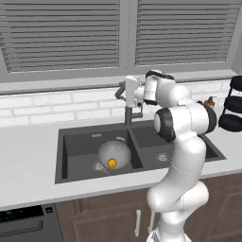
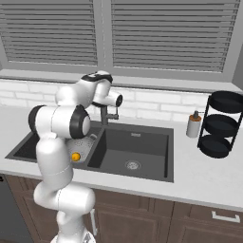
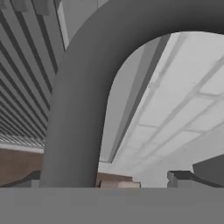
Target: Put the colander in the sink, put the tangerine in the colander, and turn on the sink faucet and pour water over the colander.
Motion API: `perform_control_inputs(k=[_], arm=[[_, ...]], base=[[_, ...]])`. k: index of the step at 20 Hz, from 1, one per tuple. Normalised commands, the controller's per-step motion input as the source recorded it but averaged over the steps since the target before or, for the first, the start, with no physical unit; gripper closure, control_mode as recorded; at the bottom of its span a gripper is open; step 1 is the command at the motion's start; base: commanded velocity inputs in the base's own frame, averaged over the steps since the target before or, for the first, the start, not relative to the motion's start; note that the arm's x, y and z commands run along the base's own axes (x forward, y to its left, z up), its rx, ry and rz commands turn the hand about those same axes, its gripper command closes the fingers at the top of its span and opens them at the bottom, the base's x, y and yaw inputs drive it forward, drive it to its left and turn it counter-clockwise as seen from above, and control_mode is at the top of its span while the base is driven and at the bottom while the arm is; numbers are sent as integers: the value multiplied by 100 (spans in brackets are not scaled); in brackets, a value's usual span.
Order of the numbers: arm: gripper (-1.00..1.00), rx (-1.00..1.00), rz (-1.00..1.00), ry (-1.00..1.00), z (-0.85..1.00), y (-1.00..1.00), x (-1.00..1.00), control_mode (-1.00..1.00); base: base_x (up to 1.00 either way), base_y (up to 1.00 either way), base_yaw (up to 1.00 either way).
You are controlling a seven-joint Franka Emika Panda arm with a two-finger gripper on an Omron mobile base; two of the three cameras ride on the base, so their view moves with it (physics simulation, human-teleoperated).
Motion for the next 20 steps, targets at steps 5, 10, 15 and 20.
perform_control_inputs(k=[5, 10, 15, 20], arm=[[-100, 0, -11, -4, -8, 23, 30, -100], [-100, 0, -10, -1, -1, 7, 9, -100], [-100, 0, -8, 0, 0, 0, 0, -100], [-100, 0, -3, -1, 8, 0, -23, -100]], base=[[0, 0, 0], [0, 0, 0], [0, 0, 0], [0, 0, 0]])
